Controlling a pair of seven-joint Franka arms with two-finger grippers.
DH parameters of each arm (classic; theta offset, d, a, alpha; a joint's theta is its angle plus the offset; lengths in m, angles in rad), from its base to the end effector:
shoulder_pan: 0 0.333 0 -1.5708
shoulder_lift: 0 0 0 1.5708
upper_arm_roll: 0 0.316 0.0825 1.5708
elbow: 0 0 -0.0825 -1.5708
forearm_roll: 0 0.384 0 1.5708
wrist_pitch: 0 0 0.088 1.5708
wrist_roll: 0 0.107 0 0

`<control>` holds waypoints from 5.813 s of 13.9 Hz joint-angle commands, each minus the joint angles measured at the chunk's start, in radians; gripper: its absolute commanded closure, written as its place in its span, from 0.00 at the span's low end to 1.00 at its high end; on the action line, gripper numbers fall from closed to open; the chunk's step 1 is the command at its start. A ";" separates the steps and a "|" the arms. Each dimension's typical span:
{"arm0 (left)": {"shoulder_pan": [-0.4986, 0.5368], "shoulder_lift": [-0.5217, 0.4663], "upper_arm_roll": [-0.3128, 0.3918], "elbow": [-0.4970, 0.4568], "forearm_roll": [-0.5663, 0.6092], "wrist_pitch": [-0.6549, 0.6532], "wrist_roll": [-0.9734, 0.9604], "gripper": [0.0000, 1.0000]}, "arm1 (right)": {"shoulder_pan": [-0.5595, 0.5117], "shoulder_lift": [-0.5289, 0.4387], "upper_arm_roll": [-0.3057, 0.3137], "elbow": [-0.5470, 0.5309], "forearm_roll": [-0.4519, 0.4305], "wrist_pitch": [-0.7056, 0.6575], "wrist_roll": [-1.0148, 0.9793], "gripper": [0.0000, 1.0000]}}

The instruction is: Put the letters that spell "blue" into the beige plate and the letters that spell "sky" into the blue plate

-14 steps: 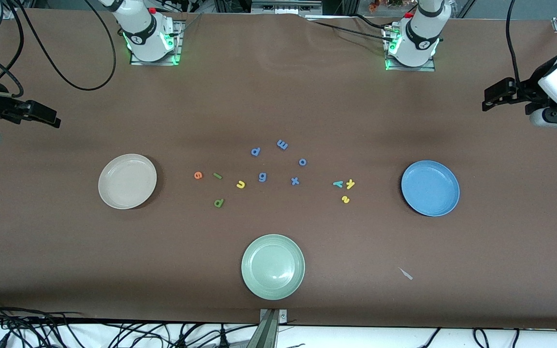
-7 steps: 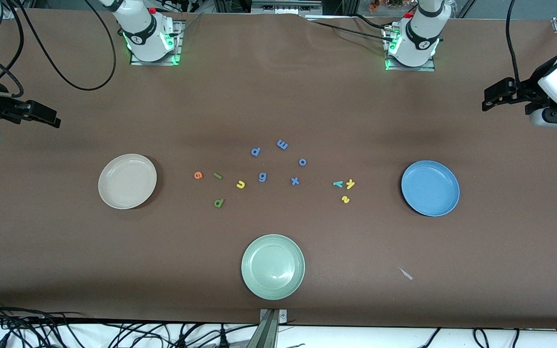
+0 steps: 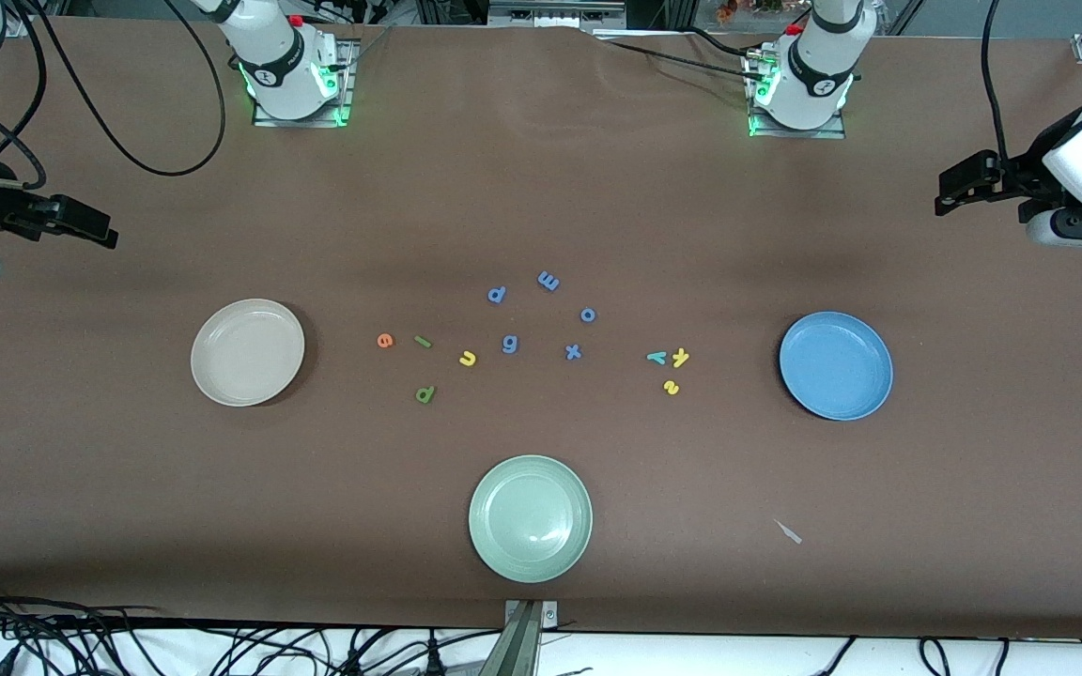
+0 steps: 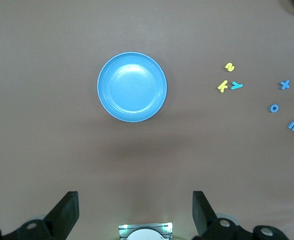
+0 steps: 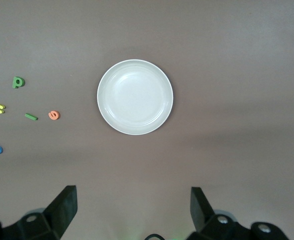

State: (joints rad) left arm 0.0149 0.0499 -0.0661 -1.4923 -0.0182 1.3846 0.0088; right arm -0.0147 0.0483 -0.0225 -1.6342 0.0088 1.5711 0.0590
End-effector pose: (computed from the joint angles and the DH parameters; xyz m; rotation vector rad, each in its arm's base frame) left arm 0.5489 -0.0294 0.6185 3.1123 -0.0967 -0.2464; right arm 0.5637 -0.0198 0.5677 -3.1266 0.1513 0.1746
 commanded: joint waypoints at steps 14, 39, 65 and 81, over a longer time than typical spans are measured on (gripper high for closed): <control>-0.003 0.019 0.002 0.041 -0.023 -0.030 -0.006 0.00 | 0.159 0.192 0.010 -0.001 0.008 0.116 -0.001 0.00; -0.007 0.021 -0.004 0.041 -0.023 -0.029 -0.007 0.00 | 0.455 0.470 0.010 -0.400 0.002 0.928 0.182 0.01; -0.349 0.227 0.123 -0.352 -0.017 0.490 0.008 0.00 | 0.449 0.528 0.007 -0.337 0.007 0.917 0.142 0.70; -0.458 0.410 0.101 -0.540 -0.147 1.116 -0.050 0.03 | 0.400 0.459 -0.280 -0.259 0.007 0.603 -0.211 0.82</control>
State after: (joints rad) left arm -0.4119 0.4274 0.0254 -2.0476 -0.1426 2.4620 -0.0206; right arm 0.4144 0.5037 -0.2884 -1.8788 0.0112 2.1774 -0.1073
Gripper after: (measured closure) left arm 0.022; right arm 0.718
